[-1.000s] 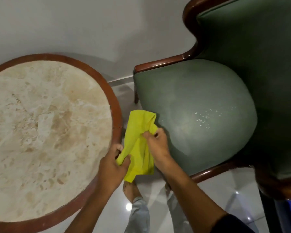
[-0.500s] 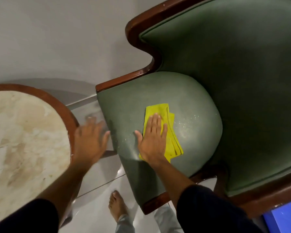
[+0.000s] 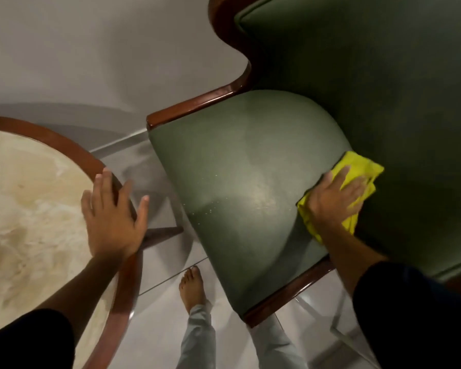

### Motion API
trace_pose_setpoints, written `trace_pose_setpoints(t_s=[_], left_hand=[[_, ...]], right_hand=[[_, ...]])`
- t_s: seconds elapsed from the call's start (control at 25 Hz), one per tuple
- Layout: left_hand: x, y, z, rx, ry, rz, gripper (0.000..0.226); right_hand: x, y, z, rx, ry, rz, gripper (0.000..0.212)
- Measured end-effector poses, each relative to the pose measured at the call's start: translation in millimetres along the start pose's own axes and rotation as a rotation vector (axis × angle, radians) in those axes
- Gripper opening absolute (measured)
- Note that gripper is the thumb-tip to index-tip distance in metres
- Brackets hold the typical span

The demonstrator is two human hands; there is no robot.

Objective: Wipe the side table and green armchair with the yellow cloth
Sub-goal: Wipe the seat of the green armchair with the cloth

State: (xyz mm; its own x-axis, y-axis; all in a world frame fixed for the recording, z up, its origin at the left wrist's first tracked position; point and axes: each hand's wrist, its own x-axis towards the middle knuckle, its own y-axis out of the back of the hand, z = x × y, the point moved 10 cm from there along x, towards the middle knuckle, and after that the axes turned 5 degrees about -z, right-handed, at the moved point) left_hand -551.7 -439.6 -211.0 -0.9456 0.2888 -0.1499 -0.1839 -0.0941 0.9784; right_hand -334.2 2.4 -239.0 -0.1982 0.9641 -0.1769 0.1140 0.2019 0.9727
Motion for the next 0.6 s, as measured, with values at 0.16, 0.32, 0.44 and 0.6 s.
trace_pose_setpoints(t_s=[0.16,0.32,0.44,0.6], left_hand=[[-1,-11,28,-0.016,-0.036,-0.011,0.06],[0,-12,50,-0.054,-0.063,0.03,0.057],[-2,-13,47,-0.041,-0.084,0.052,0.054],[-4,-9,48,-0.045,-0.081,0.048,0.056]], right_hand=[[-82,-24,-66,-0.078,0.344,-0.052,0.058],[-117,-42,-191,-0.191,0.853,-0.123,0.058],[-208,-75,-198,-0.49,1.383,-0.133,0.056],[-273,-86,-50,-0.811,1.745,-0.171,0.057]])
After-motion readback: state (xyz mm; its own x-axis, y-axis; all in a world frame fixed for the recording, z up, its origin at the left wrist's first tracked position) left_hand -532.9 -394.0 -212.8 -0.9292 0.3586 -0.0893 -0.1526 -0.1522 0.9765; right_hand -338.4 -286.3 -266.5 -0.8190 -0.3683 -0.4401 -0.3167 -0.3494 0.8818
